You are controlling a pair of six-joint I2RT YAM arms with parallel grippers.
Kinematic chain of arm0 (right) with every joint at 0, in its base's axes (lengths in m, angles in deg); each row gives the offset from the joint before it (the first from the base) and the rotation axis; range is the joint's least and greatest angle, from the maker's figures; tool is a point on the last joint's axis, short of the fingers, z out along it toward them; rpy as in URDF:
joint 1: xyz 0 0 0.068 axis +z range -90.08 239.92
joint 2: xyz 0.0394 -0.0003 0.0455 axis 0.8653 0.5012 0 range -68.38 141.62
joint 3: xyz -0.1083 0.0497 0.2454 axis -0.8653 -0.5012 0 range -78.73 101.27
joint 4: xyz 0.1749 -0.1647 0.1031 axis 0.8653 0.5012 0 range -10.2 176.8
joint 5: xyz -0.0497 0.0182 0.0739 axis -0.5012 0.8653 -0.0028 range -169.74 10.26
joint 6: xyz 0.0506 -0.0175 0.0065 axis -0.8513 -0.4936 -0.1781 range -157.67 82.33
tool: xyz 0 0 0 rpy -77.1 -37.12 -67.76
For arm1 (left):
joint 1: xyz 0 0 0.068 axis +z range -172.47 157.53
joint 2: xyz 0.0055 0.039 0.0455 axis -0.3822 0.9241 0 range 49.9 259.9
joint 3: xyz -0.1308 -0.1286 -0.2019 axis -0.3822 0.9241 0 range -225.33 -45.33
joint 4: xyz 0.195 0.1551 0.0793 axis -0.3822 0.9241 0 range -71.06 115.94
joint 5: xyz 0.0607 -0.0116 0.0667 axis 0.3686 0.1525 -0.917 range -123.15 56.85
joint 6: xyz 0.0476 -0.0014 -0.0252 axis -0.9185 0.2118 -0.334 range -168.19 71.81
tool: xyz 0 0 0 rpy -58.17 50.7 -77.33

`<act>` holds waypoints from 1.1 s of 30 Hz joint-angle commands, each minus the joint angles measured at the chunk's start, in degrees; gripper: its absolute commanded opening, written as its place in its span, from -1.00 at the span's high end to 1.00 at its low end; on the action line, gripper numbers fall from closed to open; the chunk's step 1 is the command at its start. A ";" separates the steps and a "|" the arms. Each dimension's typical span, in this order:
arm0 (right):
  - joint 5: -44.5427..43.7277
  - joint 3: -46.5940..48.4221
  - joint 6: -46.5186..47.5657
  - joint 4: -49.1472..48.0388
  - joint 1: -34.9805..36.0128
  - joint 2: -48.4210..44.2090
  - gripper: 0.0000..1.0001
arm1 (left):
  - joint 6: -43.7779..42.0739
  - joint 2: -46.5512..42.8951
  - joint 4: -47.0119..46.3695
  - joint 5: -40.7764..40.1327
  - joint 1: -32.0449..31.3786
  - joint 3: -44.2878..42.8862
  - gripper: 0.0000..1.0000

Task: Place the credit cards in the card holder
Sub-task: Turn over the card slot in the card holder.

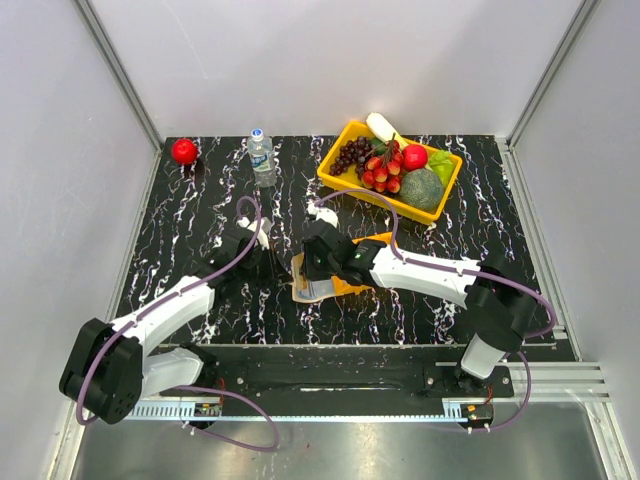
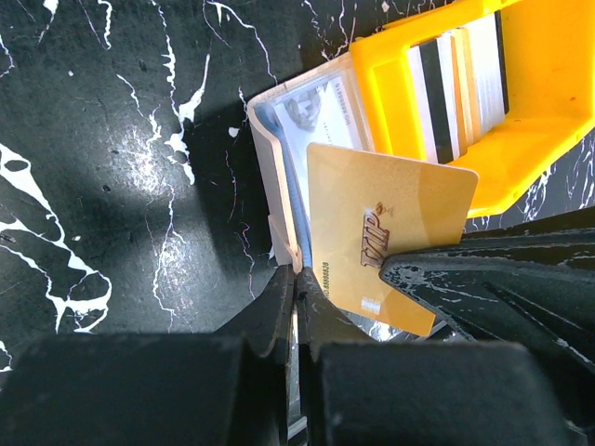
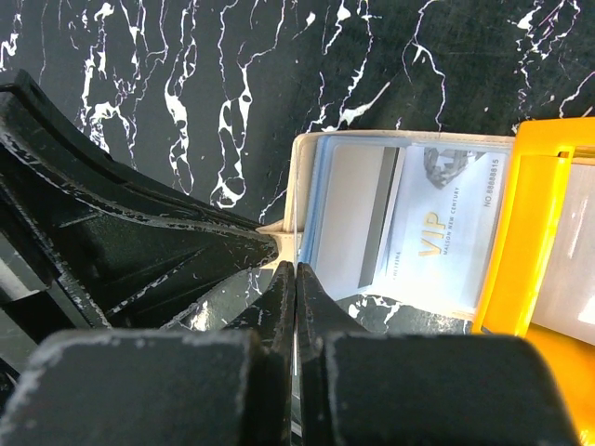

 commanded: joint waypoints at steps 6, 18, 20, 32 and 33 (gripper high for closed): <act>-4.05 3.73 0.32 1.40 0.67 0.21 1.00 | 0.53 -2.67 -1.32 -1.24 -0.09 -0.38 1.00; -3.88 3.11 1.38 2.02 0.84 0.66 1.00 | 0.88 -1.01 -0.53 -2.21 -0.09 -0.47 1.00; -1.87 3.47 2.69 0.80 0.84 -0.13 1.00 | 0.97 -0.39 0.26 -3.26 -0.09 -0.64 1.00; -3.08 1.89 4.72 -0.18 0.84 -5.06 1.00 | 1.32 1.02 1.50 -4.59 -0.09 -1.00 1.00; -2.91 1.89 4.20 -0.09 0.84 -4.36 1.00 | 1.32 1.19 1.50 -4.50 -0.09 -1.08 1.00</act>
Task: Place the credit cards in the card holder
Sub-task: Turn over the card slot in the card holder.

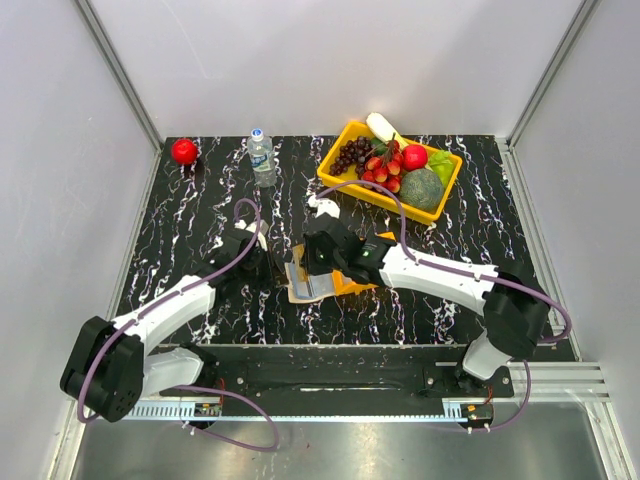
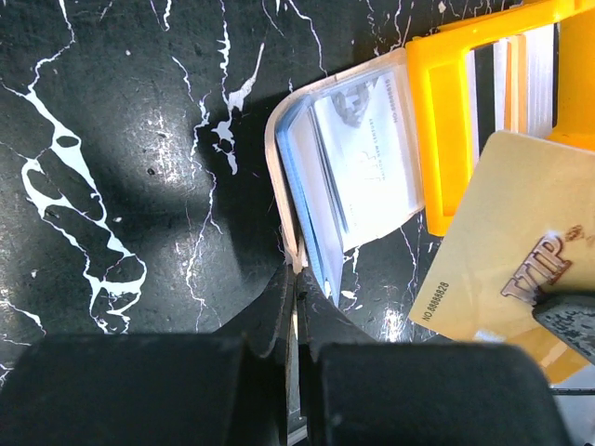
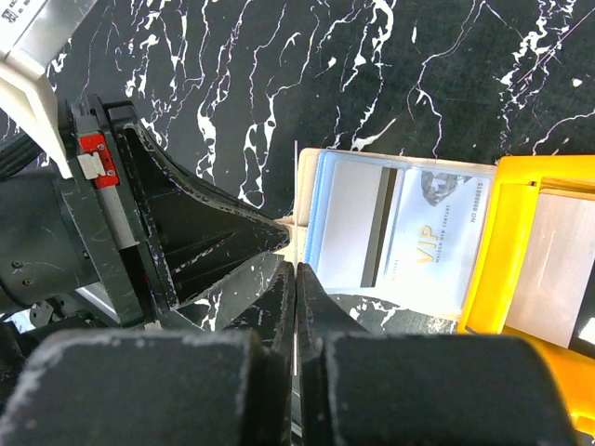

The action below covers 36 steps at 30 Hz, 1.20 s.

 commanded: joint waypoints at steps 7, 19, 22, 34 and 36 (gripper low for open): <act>1.54 2.64 -0.69 -1.20 0.62 4.26 1.00 | 0.58 -0.19 -1.06 -0.76 -0.09 -1.08 1.00; 2.60 2.82 -0.42 -2.52 0.98 4.44 1.00 | 0.49 -0.36 -1.24 -0.58 -0.09 -1.00 1.00; 2.69 2.99 -0.60 -2.69 1.06 4.26 1.00 | 0.49 -0.45 -1.24 -0.67 -0.09 -0.91 1.00; 2.86 3.61 -1.13 -2.08 1.06 6.54 1.00 | 0.58 -0.72 -1.24 -0.67 -0.09 -0.82 1.00; 2.86 3.69 -1.13 -2.17 1.07 6.46 1.00 | 0.58 -0.89 -1.15 -0.76 -0.09 -0.91 1.00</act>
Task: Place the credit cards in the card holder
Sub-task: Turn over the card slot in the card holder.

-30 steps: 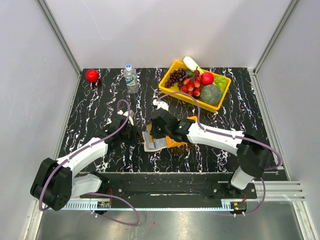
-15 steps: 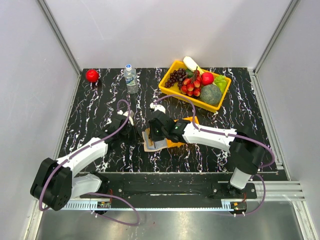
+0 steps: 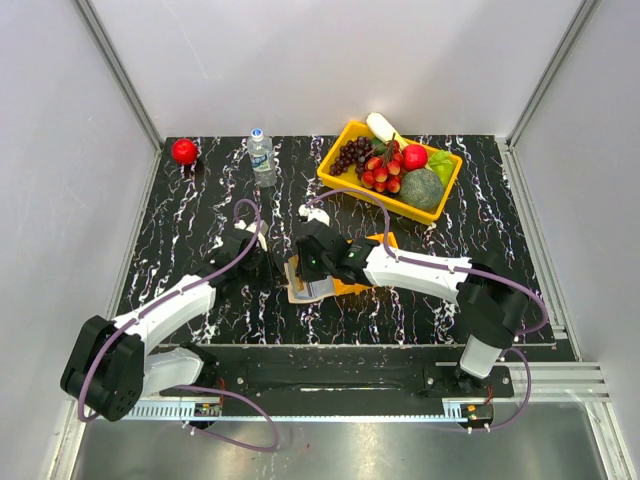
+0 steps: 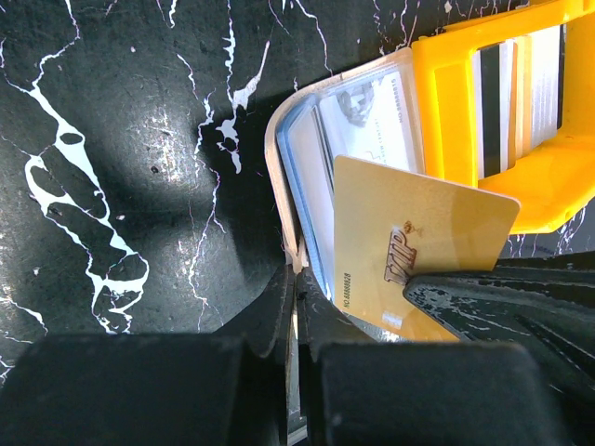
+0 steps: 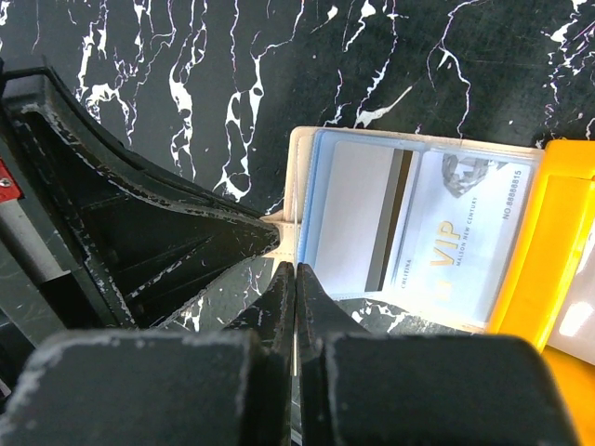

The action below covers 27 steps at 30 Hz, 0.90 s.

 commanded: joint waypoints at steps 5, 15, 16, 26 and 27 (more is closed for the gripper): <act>-0.57 2.36 -0.82 -1.91 0.74 -0.43 1.00 | 0.36 -1.35 -1.43 -0.41 -0.09 -0.73 1.00; -3.12 1.74 -0.65 -0.77 1.00 0.54 1.00 | 0.36 -1.61 -1.43 -0.50 -0.09 -0.65 1.00; -3.38 1.74 -0.47 -0.59 1.00 0.54 1.00 | 0.36 -1.53 -1.43 -0.50 -0.09 -0.73 1.00; -4.88 1.57 0.23 0.73 1.09 0.54 1.00 | 0.45 -1.61 -1.52 -0.41 -0.09 -0.82 1.00; -4.62 1.48 0.06 0.56 1.09 0.45 1.00 | 0.45 -1.61 -1.52 -0.32 -0.09 -0.82 1.00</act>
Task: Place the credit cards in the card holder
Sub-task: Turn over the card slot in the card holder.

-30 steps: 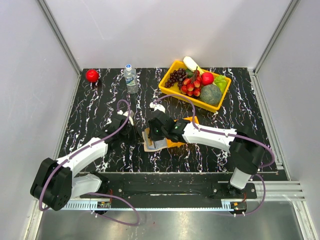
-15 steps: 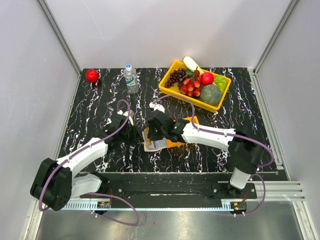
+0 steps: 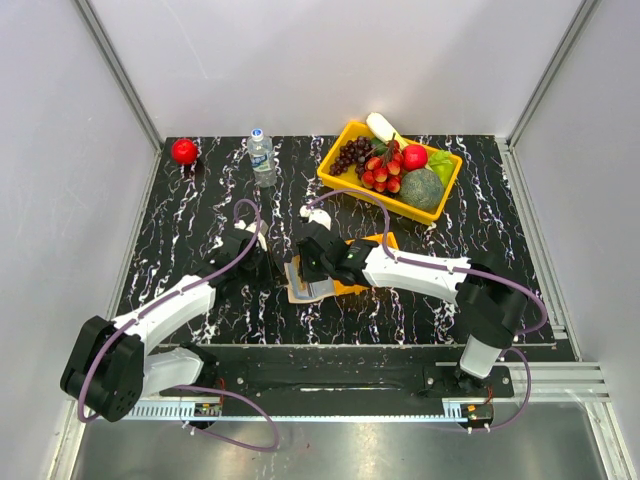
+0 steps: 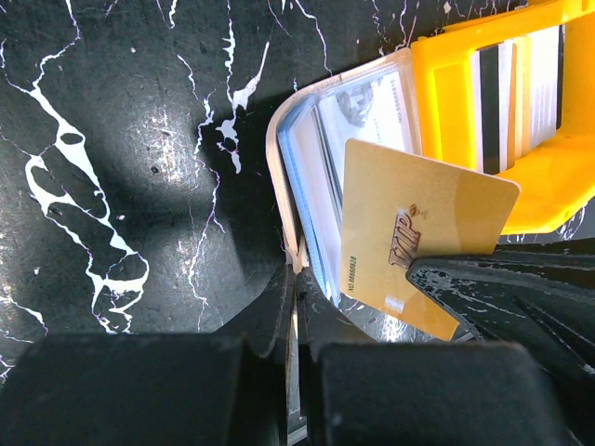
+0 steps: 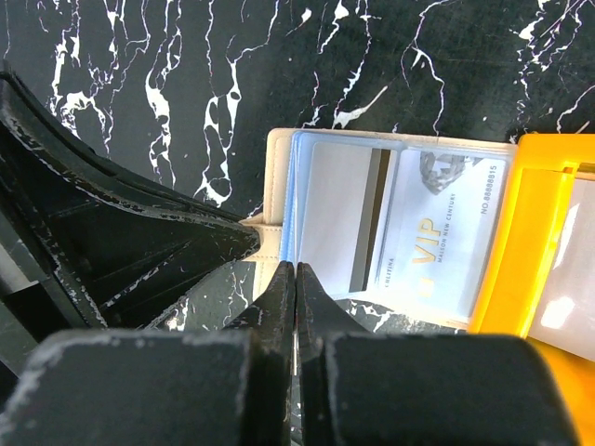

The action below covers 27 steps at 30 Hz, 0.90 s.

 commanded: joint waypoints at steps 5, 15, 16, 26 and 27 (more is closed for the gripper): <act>-0.39 0.82 0.43 -2.69 0.63 -2.03 1.00 | 0.51 -1.39 -1.57 -0.21 -0.09 -1.00 1.00; 1.45 -0.06 -0.19 -4.80 0.63 -2.04 1.00 | 0.60 -1.66 -1.74 -0.21 0.00 -0.82 1.00; 1.80 -0.06 -0.45 -4.80 0.63 -1.51 1.00 | 0.60 -1.83 -1.57 -0.21 -0.09 -0.91 1.00; 0.75 0.12 -0.63 -4.19 0.63 -0.19 1.00 | 0.52 -1.92 -1.57 -0.39 -0.09 -0.64 1.00; 0.66 -0.14 -0.71 -4.27 0.72 -0.36 1.00 | 0.52 -1.92 -1.57 -0.39 -0.09 -0.64 1.00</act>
